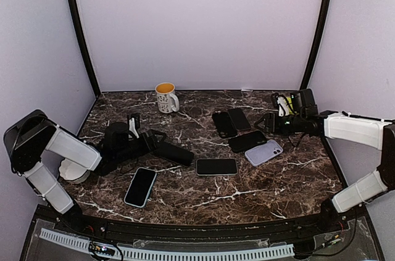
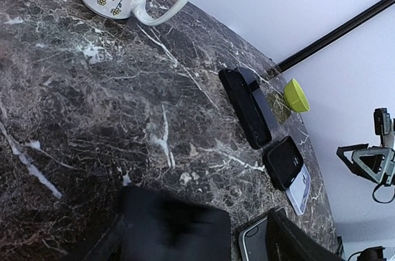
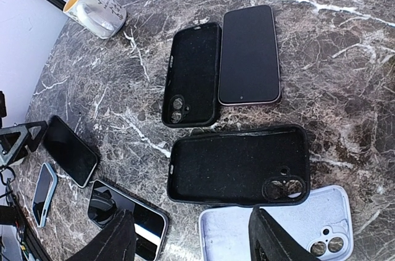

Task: Take the phone out of the phone case
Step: Place the phone at the center of the board, then pick up the phone with the phone case from the center of the board.

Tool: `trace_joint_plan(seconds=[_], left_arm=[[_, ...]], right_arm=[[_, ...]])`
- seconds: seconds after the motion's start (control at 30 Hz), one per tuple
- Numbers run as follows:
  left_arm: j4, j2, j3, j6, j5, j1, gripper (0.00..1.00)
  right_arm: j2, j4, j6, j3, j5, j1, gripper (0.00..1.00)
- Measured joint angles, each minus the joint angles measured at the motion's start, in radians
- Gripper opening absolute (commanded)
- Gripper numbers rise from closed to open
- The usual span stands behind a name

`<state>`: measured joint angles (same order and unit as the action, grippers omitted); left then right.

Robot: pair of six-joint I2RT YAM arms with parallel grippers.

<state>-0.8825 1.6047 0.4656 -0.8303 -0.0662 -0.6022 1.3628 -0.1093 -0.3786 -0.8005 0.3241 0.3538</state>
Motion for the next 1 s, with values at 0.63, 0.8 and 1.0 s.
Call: trace_joint_plan(seconds=[0.63, 0.8, 1.0], left_arm=[[1.04, -0.255, 0.382, 0.258, 0.259, 0.0, 0.99], [1.316, -0.266, 0.399, 0.236, 0.224, -0.001, 0.99], [1.516, -0.266, 0.399, 0.192, 0.183, -0.094, 0.99]], right_arm=[[-0.014, -0.01, 0.004, 0.0, -0.011, 0.0, 0.64], [-0.014, -0.01, 0.003, 0.0, -0.011, 0.001, 0.64], [-0.014, -0.01, 0.003, 0.0, -0.011, 0.012, 0.65]])
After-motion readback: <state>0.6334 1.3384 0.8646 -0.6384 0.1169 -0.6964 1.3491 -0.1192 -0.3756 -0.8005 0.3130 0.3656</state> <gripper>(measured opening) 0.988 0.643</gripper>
